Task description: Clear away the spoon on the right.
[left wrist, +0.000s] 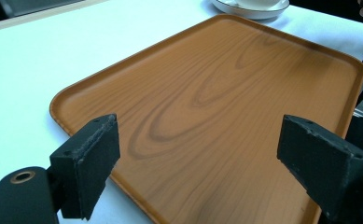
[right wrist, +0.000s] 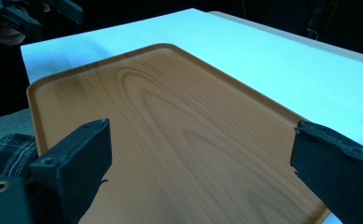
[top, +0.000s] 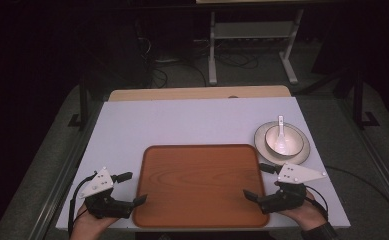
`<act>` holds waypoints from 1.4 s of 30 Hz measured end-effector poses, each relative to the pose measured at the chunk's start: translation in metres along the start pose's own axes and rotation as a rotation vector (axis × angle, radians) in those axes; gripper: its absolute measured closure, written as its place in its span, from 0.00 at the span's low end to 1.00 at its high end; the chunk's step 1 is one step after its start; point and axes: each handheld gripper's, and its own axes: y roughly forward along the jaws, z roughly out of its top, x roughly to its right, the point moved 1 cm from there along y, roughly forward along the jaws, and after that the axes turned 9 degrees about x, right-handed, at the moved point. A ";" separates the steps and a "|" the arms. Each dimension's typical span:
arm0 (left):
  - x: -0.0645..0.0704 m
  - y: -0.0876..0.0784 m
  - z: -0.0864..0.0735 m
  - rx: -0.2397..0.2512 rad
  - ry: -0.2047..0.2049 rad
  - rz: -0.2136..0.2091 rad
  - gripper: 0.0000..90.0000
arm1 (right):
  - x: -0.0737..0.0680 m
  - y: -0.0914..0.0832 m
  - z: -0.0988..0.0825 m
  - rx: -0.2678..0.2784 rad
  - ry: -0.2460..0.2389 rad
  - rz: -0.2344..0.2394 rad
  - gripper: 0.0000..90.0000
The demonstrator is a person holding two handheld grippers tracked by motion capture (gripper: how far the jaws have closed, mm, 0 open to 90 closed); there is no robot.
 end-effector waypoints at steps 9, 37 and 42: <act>-0.001 0.001 0.001 0.007 -0.010 0.004 0.14 | 0.004 0.000 0.001 0.012 0.009 -0.001 0.05; -0.008 0.000 -0.002 0.017 -0.027 -0.004 0.14 | 0.028 0.007 0.023 0.052 0.000 -0.079 0.06; -0.009 0.003 0.000 0.022 -0.028 -0.003 0.14 | 0.033 0.006 0.032 0.078 -0.004 -0.097 0.06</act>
